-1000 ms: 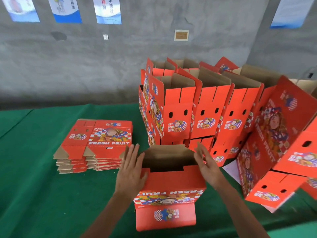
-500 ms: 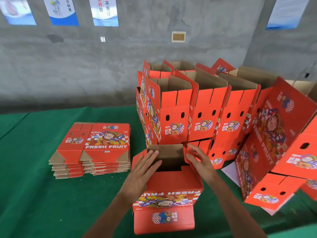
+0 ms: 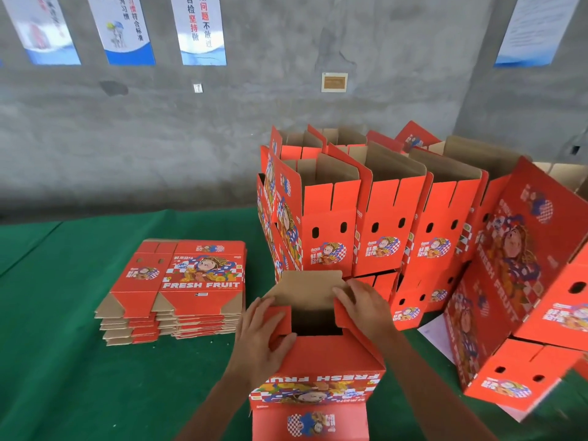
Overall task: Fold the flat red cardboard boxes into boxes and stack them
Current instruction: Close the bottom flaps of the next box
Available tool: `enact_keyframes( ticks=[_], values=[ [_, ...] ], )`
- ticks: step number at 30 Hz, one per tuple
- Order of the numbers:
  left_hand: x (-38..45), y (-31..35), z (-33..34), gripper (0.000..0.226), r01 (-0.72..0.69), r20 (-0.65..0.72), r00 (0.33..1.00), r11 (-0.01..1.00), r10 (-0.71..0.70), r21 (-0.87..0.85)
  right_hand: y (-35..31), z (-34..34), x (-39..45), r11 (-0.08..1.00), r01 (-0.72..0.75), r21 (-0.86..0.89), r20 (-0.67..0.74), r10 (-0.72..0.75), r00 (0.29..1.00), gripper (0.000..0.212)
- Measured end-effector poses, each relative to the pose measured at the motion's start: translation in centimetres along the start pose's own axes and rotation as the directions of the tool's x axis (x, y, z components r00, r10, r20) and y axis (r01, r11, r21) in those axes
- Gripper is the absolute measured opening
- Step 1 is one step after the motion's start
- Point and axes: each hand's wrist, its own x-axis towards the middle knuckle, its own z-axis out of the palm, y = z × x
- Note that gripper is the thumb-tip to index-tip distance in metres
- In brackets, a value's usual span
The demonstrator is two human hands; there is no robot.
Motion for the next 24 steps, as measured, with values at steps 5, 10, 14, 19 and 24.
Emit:
enact_keyframes(
  ticks=[5,10,14,19,24],
  values=[
    [0.4,-0.4,0.5,0.028,0.078,0.018,0.997,0.993,-0.076,-0.088,0.8,1.6,-1.1,0.991,0.015,0.134,0.127,-0.032,0.991,0.062],
    [1.2,0.0,0.0,0.096,0.262,0.059,0.965,0.916,-0.256,-0.304,1.9,0.6,-2.9,0.866,-0.029,0.5,0.147,-0.052,0.988,0.037],
    [1.4,0.1,0.1,0.062,0.281,0.144,0.956,0.943,-0.257,-0.179,1.9,0.2,-3.3,0.861,-0.11,0.497,0.227,-0.007,0.974,0.028],
    [1.2,0.4,-0.1,0.058,0.345,0.213,0.927,0.924,-0.309,-0.161,2.4,1.0,-3.0,0.975,-0.048,0.219,0.274,-0.015,0.962,0.075],
    [2.5,0.1,0.5,0.075,0.36,0.256,0.894,0.93,-0.368,0.079,2.2,1.5,-2.6,0.998,0.009,0.067,0.243,-0.025,0.97,0.085]
  ],
)
